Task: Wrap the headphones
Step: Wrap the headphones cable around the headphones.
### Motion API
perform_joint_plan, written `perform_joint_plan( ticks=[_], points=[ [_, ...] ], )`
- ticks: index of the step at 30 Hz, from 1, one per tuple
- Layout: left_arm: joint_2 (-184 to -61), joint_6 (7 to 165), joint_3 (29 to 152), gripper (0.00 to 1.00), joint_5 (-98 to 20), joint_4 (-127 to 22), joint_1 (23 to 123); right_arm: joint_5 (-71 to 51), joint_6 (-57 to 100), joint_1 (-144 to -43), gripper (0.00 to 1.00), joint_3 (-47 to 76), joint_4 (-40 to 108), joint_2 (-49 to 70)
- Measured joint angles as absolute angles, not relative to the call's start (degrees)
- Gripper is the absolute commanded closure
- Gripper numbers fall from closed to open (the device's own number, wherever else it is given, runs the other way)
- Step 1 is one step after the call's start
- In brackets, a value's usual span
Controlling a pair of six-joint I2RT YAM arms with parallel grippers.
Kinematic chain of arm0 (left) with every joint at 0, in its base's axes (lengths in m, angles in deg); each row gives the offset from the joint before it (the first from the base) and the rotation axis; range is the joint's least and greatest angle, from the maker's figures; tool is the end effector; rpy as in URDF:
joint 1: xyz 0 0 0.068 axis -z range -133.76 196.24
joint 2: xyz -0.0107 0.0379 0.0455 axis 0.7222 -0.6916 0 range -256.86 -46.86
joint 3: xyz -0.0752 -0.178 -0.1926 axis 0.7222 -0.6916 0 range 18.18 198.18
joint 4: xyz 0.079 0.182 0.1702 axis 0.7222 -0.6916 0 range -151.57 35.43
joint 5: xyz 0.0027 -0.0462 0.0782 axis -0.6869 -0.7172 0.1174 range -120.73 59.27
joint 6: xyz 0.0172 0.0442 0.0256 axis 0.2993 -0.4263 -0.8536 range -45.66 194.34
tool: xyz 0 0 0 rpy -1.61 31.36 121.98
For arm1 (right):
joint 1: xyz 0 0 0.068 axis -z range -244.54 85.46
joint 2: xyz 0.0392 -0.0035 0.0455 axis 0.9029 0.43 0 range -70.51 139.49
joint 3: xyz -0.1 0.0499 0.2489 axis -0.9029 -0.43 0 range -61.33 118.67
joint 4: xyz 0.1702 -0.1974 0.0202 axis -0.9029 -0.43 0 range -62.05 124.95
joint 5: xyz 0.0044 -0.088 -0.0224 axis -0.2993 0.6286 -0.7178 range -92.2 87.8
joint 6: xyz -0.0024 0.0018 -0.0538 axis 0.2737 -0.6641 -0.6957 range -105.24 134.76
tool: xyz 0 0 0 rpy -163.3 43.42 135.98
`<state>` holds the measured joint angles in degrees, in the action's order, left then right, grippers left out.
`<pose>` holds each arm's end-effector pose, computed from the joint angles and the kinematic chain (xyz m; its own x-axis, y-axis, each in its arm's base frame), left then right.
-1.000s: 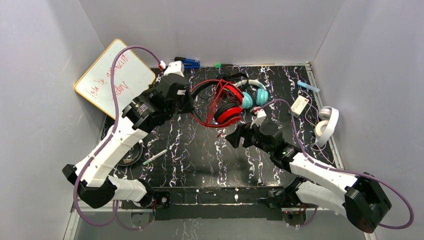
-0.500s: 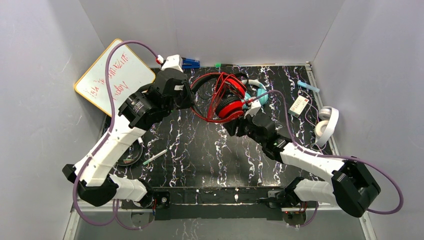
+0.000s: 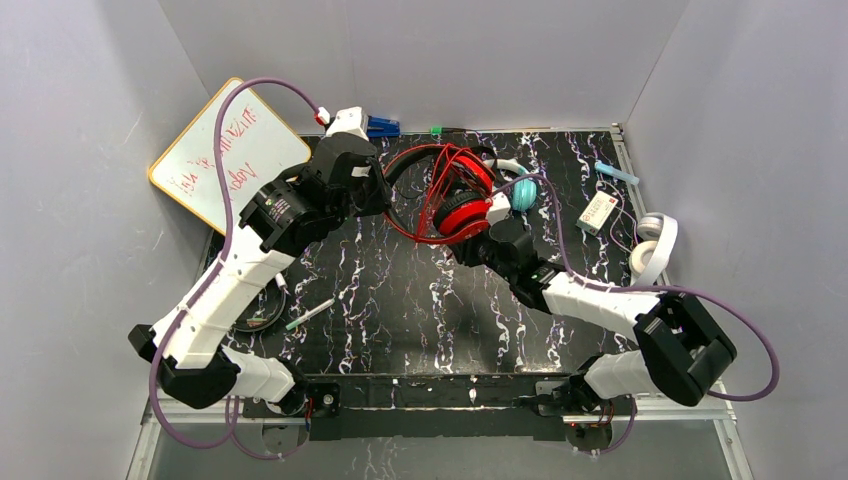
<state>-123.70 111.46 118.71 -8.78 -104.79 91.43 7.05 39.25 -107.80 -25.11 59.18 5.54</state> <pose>0.1897 -0.1721 0.4762 -0.5058 -0.2851 -0.8142 0.1468 0.9016 -0.4069 0.2137 0.1933 0.2297 -0.4118 0.1743 -0.8944 -0.4318 0.8270 0.3600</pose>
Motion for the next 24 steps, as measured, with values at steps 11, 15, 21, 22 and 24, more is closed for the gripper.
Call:
perform_joint_plan(
  ticks=[11,15,21,22,24],
  points=[
    [-123.70,111.49,118.86,1.00,-8.73,-105.27,91.45,5.65,38.88,-107.80,0.99,-23.55,60.12,6.35],
    [-123.70,111.68,118.86,1.00,-8.67,-105.22,91.45,5.15,38.95,-107.80,0.99,-23.45,59.90,6.00],
    [-123.70,114.59,118.86,1.00,-7.18,-105.42,91.43,1.76,40.39,-107.82,0.99,-23.62,59.00,3.75],
    [-123.70,115.38,118.86,1.00,-6.96,-105.36,91.43,0.63,41.00,-108.00,0.99,-23.71,58.94,3.49],
    [-123.70,116.82,118.73,1.00,-6.57,-104.79,91.43,-0.71,42.36,-109.07,0.99,-24.04,58.94,3.20]
  ],
)
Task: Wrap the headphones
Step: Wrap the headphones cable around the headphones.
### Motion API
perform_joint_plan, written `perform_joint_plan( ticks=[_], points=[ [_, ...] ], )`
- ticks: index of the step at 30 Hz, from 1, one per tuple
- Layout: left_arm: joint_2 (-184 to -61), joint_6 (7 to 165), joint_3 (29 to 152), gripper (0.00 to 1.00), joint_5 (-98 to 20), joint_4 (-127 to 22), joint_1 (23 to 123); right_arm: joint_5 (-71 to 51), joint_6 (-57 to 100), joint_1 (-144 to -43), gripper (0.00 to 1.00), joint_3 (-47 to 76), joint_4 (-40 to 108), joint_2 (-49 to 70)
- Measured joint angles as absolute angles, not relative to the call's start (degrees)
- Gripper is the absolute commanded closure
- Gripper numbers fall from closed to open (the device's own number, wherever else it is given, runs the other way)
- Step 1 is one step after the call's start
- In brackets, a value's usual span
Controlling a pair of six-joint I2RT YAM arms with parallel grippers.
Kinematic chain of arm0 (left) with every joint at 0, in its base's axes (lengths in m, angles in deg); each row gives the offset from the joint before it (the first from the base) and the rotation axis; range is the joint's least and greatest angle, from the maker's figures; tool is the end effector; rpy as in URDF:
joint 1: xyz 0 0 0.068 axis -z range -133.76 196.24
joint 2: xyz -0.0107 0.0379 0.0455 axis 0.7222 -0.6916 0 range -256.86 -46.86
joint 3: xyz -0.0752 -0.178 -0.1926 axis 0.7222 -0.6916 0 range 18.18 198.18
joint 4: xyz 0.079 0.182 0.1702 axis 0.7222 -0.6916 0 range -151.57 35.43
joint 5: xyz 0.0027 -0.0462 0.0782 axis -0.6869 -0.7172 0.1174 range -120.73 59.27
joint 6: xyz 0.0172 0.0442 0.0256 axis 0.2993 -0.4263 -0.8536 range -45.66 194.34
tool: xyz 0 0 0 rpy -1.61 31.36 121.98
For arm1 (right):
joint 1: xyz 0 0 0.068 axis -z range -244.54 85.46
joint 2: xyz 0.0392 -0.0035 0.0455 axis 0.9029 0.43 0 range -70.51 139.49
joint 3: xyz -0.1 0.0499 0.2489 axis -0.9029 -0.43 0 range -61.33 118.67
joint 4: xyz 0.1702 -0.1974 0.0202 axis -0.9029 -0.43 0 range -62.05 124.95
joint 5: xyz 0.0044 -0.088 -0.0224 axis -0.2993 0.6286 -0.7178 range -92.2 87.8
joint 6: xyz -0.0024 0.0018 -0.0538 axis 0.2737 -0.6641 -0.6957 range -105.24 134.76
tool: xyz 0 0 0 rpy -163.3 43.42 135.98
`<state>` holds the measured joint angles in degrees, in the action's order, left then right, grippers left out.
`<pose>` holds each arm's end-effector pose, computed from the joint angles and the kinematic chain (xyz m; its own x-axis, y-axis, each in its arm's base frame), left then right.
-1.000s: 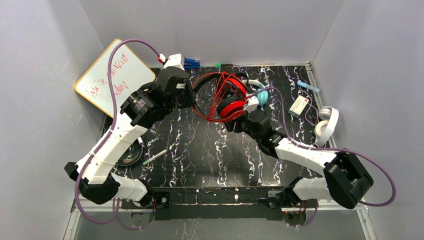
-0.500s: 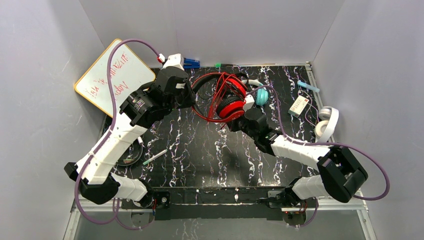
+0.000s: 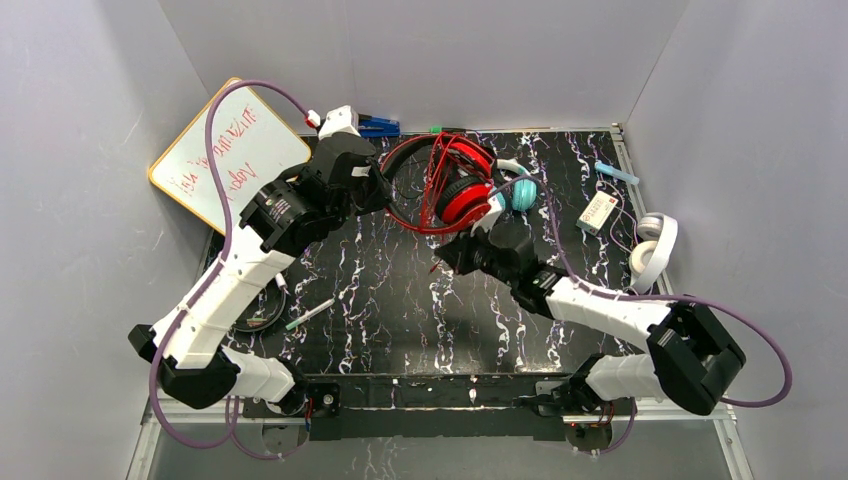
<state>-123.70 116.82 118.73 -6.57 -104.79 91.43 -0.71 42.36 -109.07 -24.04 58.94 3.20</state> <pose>0.1902 -0.1708 0.4765 -0.4948 -0.3763 -0.7833 0.0746 0.8797 -0.4697 0.2044 0.1997 0.2463 -0.4524 0.2047 -0.8680 -0.5342 0.7172 0.4475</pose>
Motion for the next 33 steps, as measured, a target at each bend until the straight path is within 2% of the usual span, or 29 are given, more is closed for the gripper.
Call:
perform_joint_plan(
  ticks=[8,20,27,33],
  points=[
    [-122.46,122.33,112.94,1.00,-4.54,-101.22,89.79,-2.43,49.83,-118.34,0.99,-29.89,57.32,-3.14],
    [-119.51,137.15,96.13,1.00,-3.68,-92.07,85.11,0.96,59.71,-125.79,0.99,-28.06,52.10,-7.20],
    [-119.94,144.53,95.08,1.00,-1.78,-93.03,84.17,3.71,61.52,-126.60,0.99,-25.30,49.25,-8.53],
    [-126.43,147.55,98.88,1.00,2.19,-99.04,83.91,3.97,61.09,-126.93,0.99,-17.61,46.04,-6.87]
  ],
)
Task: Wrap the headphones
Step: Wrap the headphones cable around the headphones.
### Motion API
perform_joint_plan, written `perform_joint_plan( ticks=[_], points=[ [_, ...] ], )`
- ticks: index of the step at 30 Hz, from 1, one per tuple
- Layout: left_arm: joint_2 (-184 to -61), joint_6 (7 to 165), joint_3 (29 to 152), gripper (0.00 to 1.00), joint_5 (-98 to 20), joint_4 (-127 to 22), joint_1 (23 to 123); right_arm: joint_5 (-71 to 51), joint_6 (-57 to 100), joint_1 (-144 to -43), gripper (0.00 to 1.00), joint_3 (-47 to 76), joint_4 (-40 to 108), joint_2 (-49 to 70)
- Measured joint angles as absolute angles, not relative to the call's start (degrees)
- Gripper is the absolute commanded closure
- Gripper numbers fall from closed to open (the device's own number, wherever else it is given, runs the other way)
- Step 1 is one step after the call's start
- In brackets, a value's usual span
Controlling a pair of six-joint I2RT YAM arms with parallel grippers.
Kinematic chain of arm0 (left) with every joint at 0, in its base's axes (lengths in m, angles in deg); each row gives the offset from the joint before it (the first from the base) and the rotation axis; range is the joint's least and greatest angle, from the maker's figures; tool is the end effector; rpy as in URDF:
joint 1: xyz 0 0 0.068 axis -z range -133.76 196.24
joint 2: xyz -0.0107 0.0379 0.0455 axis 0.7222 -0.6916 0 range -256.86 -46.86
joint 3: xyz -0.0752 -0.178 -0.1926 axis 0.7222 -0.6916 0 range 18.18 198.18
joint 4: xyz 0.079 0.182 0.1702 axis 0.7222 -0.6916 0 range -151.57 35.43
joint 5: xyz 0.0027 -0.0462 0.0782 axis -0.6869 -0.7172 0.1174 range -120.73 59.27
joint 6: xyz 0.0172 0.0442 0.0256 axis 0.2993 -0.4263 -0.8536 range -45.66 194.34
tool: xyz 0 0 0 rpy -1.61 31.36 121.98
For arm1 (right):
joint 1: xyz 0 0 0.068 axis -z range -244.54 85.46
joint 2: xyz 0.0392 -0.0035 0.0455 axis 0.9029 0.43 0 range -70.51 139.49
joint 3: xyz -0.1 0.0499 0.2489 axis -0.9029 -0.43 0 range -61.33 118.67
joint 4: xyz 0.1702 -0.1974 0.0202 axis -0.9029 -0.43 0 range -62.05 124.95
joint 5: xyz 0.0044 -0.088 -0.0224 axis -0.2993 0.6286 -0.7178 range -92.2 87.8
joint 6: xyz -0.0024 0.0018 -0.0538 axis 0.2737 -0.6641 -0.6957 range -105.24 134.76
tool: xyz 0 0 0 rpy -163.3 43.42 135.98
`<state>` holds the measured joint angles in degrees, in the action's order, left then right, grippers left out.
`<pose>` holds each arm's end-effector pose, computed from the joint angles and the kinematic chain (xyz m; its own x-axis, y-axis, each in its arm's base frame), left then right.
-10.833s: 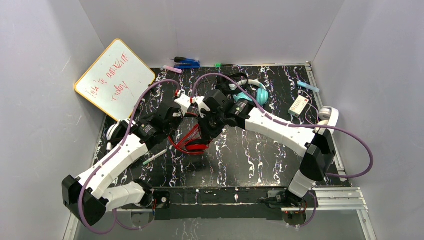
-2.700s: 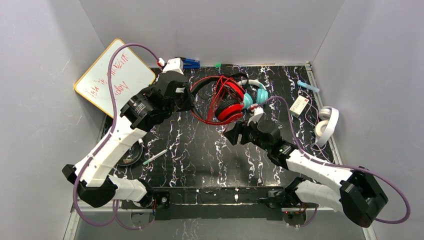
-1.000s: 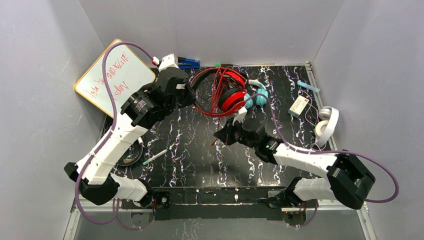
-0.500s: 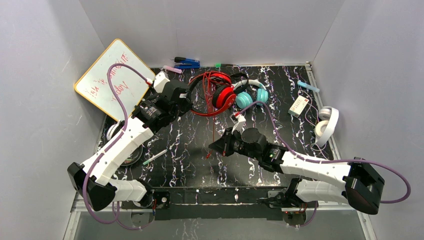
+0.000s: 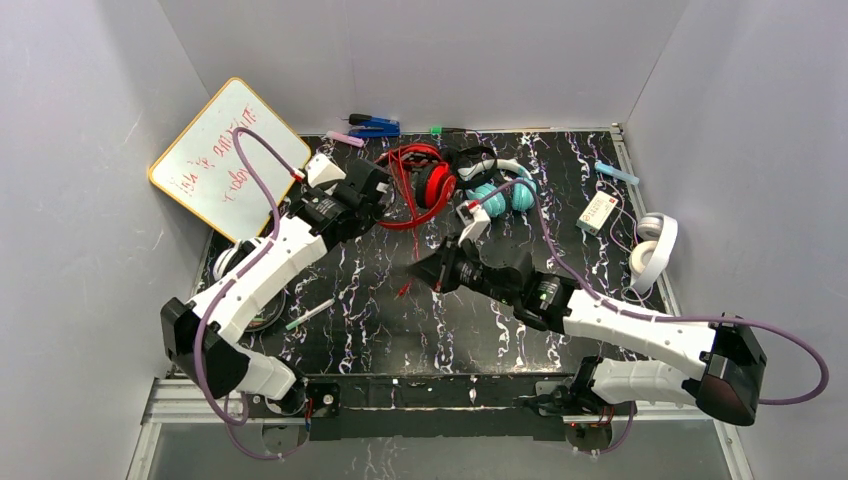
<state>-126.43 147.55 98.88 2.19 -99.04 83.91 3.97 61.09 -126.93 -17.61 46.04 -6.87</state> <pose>0.2425 -0.1628 0.3667 -0.3485 -0.7463 -0.5671 -0.4622 0.6632 -0.5887 0.1247 0.2301 0.3064 -0.6508 0.3075 -0.6942 -0.5229 0.4814 0.7034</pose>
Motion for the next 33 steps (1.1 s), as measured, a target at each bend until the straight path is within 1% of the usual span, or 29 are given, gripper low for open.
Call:
perform_joint_plan(
  ticks=[4,8,11,19,25,33],
  points=[
    [-126.63,146.74,94.93,1.00,3.62,-99.30,83.87,5.44,60.10,-126.90,0.99,-11.99,43.51,-4.66],
    [-123.66,144.07,89.05,1.00,4.21,-96.77,83.84,7.64,58.90,-126.77,0.99,-7.51,39.66,-2.30],
    [-121.78,141.26,87.06,1.00,4.69,-94.67,83.84,9.54,58.25,-125.92,0.99,-5.57,37.47,-1.32],
    [-118.98,136.47,82.25,1.00,2.17,-88.42,83.82,16.87,60.61,-124.11,0.99,-4.06,38.04,0.95],
    [-118.54,136.34,78.53,1.00,-1.61,-84.37,83.82,20.89,65.70,-124.17,0.99,-4.04,39.53,2.68],
    [-117.49,135.99,76.83,1.00,-5.08,-80.50,83.52,26.20,73.17,-124.17,0.99,-3.77,41.65,5.28]
  ],
)
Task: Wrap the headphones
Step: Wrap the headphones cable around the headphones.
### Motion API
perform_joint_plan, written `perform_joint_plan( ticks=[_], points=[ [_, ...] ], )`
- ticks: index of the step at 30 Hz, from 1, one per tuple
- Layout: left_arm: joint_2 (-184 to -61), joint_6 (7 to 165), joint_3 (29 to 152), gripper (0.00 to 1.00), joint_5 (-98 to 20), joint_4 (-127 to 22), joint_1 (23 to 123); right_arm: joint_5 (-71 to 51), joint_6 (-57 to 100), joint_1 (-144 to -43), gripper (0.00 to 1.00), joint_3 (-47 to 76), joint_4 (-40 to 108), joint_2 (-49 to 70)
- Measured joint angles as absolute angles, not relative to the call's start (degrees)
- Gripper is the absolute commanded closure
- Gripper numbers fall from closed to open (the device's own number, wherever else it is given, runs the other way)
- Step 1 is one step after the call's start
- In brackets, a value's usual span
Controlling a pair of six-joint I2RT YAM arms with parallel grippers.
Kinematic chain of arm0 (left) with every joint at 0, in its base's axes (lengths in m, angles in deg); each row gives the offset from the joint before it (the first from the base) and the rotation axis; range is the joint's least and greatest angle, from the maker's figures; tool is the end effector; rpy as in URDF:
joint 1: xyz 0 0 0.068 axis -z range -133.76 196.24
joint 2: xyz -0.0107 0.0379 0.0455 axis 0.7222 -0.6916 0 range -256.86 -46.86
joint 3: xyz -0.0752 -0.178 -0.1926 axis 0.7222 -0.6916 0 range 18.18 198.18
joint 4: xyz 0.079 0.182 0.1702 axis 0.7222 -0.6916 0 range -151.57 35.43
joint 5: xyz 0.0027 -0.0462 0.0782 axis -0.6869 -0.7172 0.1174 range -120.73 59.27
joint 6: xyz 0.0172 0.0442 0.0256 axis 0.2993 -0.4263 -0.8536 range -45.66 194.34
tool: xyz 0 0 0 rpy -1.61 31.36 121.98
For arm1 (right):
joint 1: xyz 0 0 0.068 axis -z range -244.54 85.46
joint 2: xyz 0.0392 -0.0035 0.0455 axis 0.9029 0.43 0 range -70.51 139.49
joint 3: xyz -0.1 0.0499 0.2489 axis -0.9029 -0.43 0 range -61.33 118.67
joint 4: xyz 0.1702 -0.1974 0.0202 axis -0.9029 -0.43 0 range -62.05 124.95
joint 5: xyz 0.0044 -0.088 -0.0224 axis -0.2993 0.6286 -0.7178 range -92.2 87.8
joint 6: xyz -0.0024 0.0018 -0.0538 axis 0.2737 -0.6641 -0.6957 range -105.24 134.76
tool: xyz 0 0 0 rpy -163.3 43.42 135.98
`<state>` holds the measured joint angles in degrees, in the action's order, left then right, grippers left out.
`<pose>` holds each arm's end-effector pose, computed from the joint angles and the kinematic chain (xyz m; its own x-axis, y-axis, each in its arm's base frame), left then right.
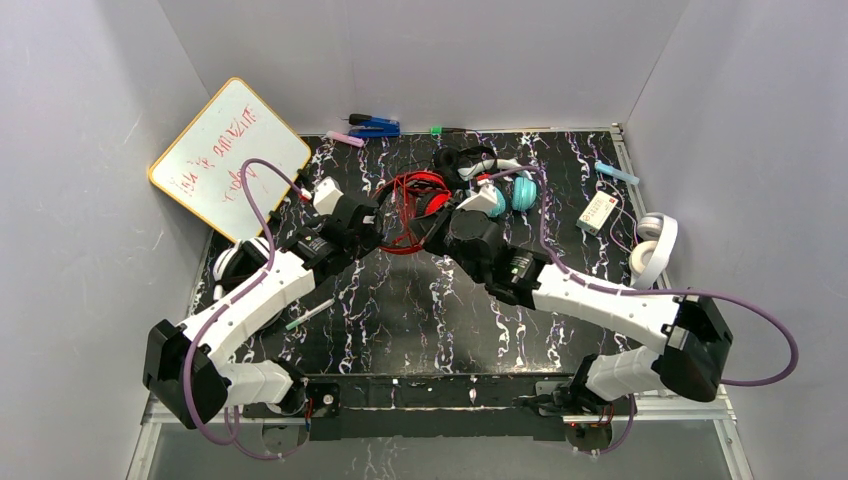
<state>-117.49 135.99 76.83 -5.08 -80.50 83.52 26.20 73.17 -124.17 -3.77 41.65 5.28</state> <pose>0.2227 -0.1501 0.3053 -0.4735 -0.6367 -0.6087 -0.3000 0.7663 -0.5682 0.1713 0.2588 0.3289 -0.4987 0.6310 -0.5942 -0.1881 0.5904 0.7849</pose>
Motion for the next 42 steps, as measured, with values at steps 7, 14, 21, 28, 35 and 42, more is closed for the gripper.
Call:
perform_joint_plan(
  ticks=[7,14,21,28,35,42],
  points=[
    [-117.49,133.98,76.65,1.00,-6.74,-79.13,83.43,26.20,74.11,-124.17,0.98,-0.45,41.85,9.83],
    [-117.49,132.73,76.65,1.00,-6.59,-78.60,83.04,28.34,70.92,-124.19,0.99,3.92,36.97,14.13],
    [-117.73,132.42,76.65,1.00,-6.64,-79.06,83.06,32.82,66.62,-124.74,0.99,3.92,35.64,15.38],
    [-117.93,132.88,76.98,1.00,-6.79,-80.05,83.04,37.06,59.75,-125.48,0.99,3.96,37.43,17.85],
    [-119.29,132.95,79.10,1.00,-6.55,-83.21,82.88,44.78,52.28,-127.14,0.99,5.93,38.41,22.87],
    [-119.85,134.79,81.07,1.00,-7.42,-85.84,82.82,49.59,49.98,-128.08,0.99,6.98,38.50,24.51]
  ],
)
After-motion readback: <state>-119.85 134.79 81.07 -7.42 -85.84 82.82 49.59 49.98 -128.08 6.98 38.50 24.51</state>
